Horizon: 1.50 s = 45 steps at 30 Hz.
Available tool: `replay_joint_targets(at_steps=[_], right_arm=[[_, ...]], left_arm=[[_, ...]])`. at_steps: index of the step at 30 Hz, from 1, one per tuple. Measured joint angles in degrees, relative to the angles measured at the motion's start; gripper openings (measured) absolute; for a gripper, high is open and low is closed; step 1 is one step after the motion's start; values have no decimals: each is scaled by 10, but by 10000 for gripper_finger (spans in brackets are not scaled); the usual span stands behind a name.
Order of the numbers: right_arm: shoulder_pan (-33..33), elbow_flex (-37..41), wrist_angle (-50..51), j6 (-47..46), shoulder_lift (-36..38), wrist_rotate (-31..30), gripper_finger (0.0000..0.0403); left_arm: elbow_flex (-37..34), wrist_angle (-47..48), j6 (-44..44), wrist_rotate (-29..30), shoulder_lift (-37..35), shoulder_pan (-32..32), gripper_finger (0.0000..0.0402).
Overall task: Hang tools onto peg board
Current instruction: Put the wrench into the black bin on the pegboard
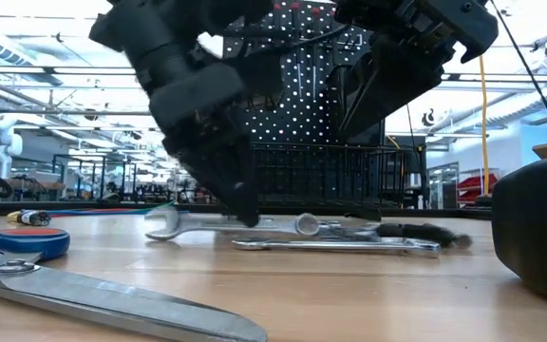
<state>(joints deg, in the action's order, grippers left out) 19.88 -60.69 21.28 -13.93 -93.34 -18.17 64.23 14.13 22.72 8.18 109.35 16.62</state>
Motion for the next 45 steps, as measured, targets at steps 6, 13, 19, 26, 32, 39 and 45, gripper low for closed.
replay_joint_targets(at_steps=[6,13,19,26,32,39,45], right_arm=[[0,0,0,-1,0,0,109],[0,0,-1,-2,0,0,109],[0,16,-53,-16,0,3,109],[0,24,-61,-5,0,3,109],[0,24,-64,0,0,3,109],[0,24,-64,0,0,3,109],[0,24,-64,1,0,2,109]], left_arm=[[11,3,-38,2,-28,0,3],[11,6,-52,4,-24,0,2],[11,4,-64,7,-21,-1,2],[12,73,-70,8,-21,1,38],[12,140,-68,11,-21,9,99],[-19,79,-81,17,-22,10,163],[-25,75,-68,-8,-7,0,177]])
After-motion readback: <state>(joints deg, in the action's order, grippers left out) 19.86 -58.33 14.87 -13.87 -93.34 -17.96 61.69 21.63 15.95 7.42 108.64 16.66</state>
